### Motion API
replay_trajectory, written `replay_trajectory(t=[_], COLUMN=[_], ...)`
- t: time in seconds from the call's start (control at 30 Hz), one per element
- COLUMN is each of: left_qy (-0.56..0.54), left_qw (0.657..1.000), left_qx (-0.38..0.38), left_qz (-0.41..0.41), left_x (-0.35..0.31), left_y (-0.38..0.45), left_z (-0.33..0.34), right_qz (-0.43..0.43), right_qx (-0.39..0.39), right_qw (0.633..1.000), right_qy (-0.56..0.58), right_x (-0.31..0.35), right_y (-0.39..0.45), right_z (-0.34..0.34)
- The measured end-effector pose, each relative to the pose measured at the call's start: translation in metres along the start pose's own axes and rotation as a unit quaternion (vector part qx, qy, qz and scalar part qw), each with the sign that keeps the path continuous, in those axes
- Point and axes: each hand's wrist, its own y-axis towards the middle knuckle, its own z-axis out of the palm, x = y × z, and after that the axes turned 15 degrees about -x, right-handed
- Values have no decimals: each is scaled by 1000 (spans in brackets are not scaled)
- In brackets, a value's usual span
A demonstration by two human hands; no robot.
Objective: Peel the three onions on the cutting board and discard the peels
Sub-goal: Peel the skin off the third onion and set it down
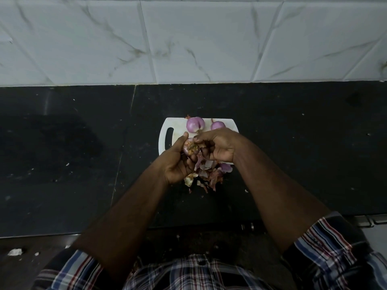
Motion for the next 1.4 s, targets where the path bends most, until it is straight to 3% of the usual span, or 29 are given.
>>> replay_trajectory(t=[0.1, 0.23, 0.47, 0.67, 0.87, 0.97, 1.1, 1.23, 1.4], left_qy=[17, 56, 41, 55, 54, 79, 73, 44, 127], left_qw=[999, 995, 997, 991, 996, 995, 996, 998, 975], left_qx=[-25, -66, -43, -108, -65, -57, -40, -25, -132], left_qz=[17, 57, 44, 64, 39, 35, 25, 46, 125], left_x=[2, 6, 0, -7, -12, -11, -15, -20, -18], left_y=[1, 9, 11, 12, -2, -4, -1, -7, -3], left_z=[1, -8, -11, -14, -8, -7, -8, -9, -9], right_qz=[-7, -100, -185, -269, -294, -316, -409, -486, -506], right_qx=[-19, -72, -14, -27, -44, -14, 30, -30, -68], right_qw=[1000, 987, 971, 949, 933, 925, 872, 837, 826], right_qy=[-7, -101, -149, -164, -205, -211, -268, -252, -237], right_x=[1, 8, 5, -8, -17, -18, -23, -30, -33], right_y=[0, -2, -6, -12, -10, -9, -10, -12, -9], right_z=[2, -2, -14, -16, -19, -13, -1, 6, 14])
